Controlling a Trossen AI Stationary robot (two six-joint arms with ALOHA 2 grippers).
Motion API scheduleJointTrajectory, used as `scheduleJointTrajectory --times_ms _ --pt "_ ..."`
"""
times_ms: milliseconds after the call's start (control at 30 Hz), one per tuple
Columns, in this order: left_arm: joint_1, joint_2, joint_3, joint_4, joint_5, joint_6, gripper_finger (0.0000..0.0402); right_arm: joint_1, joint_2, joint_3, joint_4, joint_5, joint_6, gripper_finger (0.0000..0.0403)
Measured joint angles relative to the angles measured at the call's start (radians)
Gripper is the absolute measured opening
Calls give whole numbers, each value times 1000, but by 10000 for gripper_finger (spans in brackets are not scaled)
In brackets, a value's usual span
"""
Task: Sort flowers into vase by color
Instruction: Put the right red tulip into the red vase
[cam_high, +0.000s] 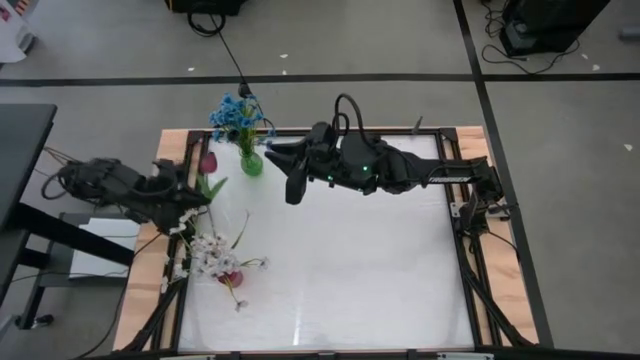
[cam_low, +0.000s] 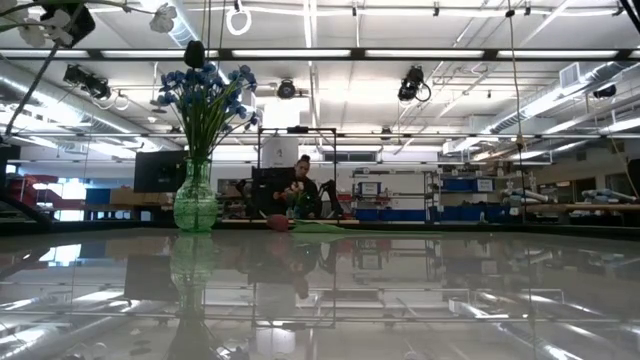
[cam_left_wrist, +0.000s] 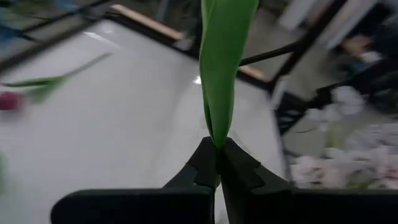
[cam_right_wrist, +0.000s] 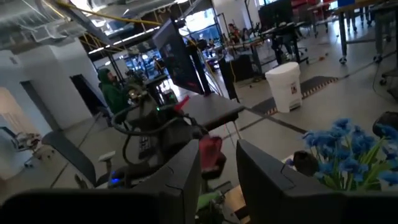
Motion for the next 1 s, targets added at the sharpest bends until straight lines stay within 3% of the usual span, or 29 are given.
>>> scheduleJointTrajectory --times_ms 167,367,800,1000 --pt "0 -55 -115 200 123 -33 13 0 0 0 -35 1 29 112" --pt "0 -80 -98 320 159 -25 13 2 0 0 -85 8 55 112" --pt "0 -82 -176 348 274 -59 13 2 0 0 -94 8 77 112" --pt "0 -81 -176 318 350 24 13 2 0 0 -94 7 72 112"
